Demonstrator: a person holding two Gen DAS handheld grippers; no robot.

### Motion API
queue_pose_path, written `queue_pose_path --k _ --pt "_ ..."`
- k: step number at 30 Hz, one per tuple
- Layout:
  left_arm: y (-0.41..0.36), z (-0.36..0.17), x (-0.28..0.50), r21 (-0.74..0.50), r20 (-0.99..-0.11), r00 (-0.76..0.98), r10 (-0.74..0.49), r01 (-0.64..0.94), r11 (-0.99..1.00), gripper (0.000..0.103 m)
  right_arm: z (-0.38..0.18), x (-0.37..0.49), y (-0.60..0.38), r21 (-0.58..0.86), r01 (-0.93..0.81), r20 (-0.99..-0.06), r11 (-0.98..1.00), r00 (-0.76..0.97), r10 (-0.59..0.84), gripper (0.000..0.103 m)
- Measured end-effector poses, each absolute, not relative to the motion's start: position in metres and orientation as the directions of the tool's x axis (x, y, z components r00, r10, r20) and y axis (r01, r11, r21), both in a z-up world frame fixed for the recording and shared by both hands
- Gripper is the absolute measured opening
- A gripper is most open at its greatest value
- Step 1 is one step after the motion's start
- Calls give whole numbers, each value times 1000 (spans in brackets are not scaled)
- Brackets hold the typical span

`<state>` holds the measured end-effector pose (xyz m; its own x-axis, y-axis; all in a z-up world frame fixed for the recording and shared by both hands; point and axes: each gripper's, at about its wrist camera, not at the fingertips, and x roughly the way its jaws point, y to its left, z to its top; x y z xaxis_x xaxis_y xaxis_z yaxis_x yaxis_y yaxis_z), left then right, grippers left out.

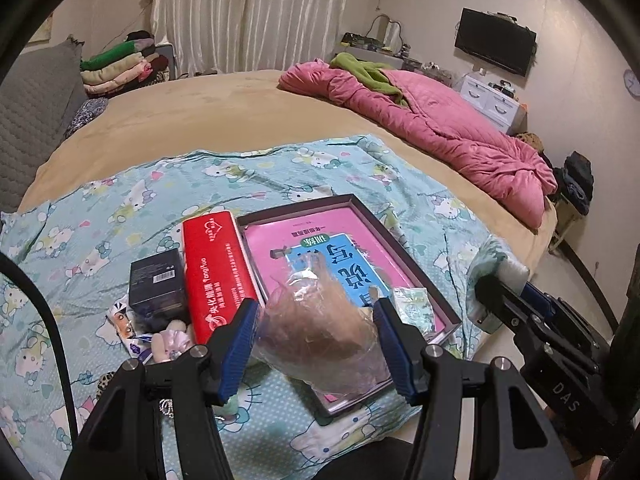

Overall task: Organize soft objects
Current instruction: 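Carry the tissue pack and clear bag toward the pink book tray, then lower the tissue pack and clear bag over the tray with both tools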

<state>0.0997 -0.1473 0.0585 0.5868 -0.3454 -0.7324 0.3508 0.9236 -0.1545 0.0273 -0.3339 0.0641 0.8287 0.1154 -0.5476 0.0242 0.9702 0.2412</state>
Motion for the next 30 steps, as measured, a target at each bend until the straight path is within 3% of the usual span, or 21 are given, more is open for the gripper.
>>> queue_pose_path --k 30 --pt "-191 -26 117 -106 -856 430 -286 394 913 59 14 43 -375 229 117 -652 966 755 63 45"
